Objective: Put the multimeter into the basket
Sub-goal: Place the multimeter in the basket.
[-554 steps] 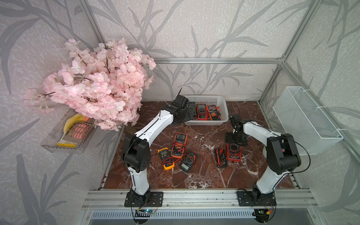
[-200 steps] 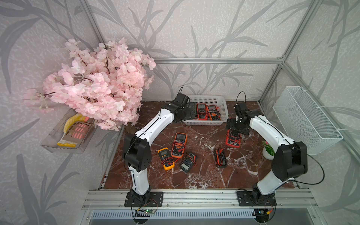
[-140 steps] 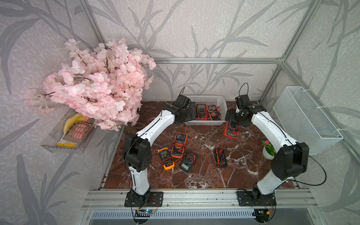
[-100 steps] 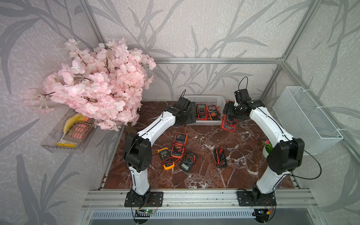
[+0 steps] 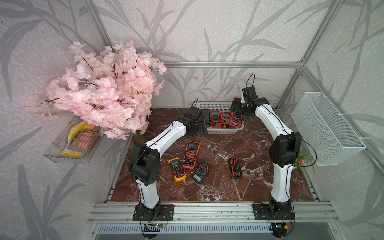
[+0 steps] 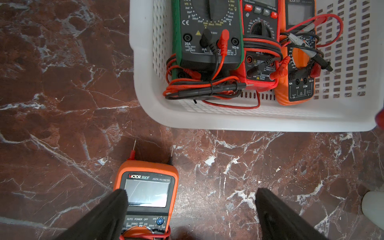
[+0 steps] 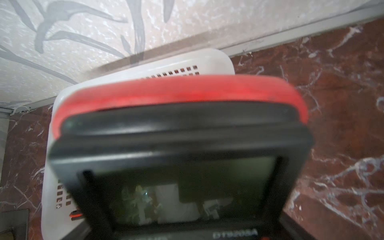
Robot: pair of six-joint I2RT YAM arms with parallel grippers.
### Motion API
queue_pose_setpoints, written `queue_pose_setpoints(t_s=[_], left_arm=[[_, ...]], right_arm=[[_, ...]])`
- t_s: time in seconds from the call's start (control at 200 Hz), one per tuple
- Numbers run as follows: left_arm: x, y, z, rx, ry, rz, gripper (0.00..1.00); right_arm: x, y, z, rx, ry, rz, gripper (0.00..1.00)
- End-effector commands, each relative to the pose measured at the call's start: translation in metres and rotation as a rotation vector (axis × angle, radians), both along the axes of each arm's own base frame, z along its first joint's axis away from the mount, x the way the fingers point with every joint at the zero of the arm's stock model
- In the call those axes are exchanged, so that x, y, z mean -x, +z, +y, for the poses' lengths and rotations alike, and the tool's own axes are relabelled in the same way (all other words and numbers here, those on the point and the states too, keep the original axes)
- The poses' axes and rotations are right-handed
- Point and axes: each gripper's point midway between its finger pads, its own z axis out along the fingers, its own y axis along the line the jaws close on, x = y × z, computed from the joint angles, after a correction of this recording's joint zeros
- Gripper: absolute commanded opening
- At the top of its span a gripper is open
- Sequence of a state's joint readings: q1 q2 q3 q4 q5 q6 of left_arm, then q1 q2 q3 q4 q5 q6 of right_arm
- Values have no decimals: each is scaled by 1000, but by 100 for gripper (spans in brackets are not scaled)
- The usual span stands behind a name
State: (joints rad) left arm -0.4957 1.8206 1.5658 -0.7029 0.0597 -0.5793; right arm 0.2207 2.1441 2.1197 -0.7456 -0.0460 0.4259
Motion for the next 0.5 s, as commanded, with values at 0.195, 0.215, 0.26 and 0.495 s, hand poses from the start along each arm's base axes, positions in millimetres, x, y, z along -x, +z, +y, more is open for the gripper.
queue_pose_setpoints(t_s=[0.195, 0.215, 0.26, 0.495], left_arm=[[9, 15, -2, 39, -3, -11, 100], [9, 15, -2, 38, -3, -12, 100], [8, 16, -1, 37, -1, -14, 100], [10, 18, 1, 33, -2, -17, 100]], right_arm=[[-37, 2, 14, 98, 117, -58, 60], [-38, 1, 13, 108, 120, -54, 60], [-38, -7, 15, 132, 132, -36, 61], [-32, -45, 20, 169, 155, 47, 64]])
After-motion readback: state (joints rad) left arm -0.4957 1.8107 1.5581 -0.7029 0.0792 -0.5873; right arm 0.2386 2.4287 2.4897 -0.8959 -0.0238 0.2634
